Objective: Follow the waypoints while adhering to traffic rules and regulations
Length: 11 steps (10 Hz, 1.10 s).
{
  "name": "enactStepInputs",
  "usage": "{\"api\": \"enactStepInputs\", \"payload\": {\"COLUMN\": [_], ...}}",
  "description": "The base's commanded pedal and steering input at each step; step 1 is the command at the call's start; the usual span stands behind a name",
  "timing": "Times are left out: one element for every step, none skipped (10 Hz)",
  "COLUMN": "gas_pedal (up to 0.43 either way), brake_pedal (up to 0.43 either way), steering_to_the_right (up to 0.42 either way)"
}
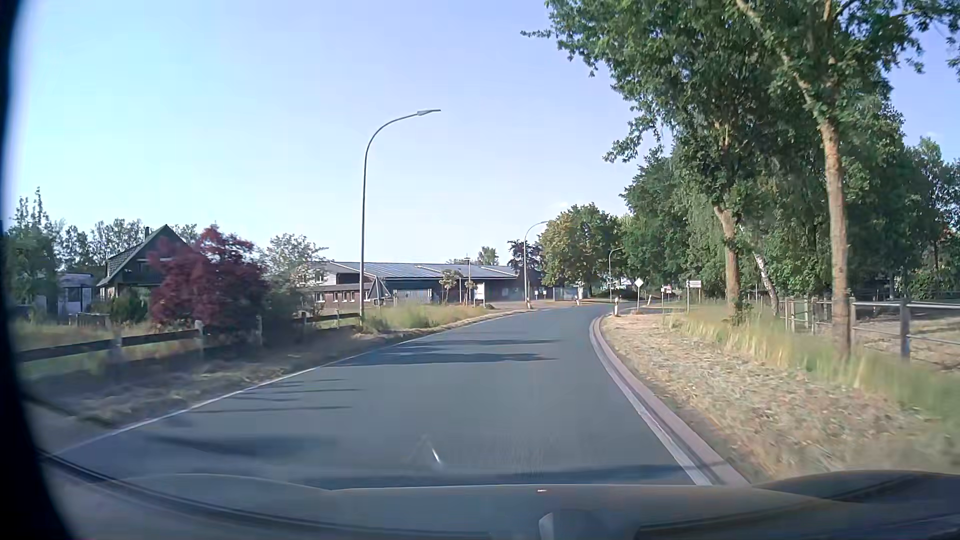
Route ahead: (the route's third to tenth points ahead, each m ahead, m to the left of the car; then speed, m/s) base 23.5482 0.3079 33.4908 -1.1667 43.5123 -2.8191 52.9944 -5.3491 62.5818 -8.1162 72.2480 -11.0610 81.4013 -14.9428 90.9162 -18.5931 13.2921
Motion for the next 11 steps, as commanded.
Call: {"api": "enactStepInputs", "payload": {"gas_pedal": [0.13,0.13,0.13,0.13,0.13,0.138,0.138,0.138,0.138,0.138,0.15], "brake_pedal": [0.006,0.006,0.006,0.006,0.006,0.006,0.006,0.006,0.006,0.006,0.006], "steering_to_the_right": [0.019,0.019,0.02,0.021,0.023,0.026,0.027,0.027,0.028,0.028,0.029]}}
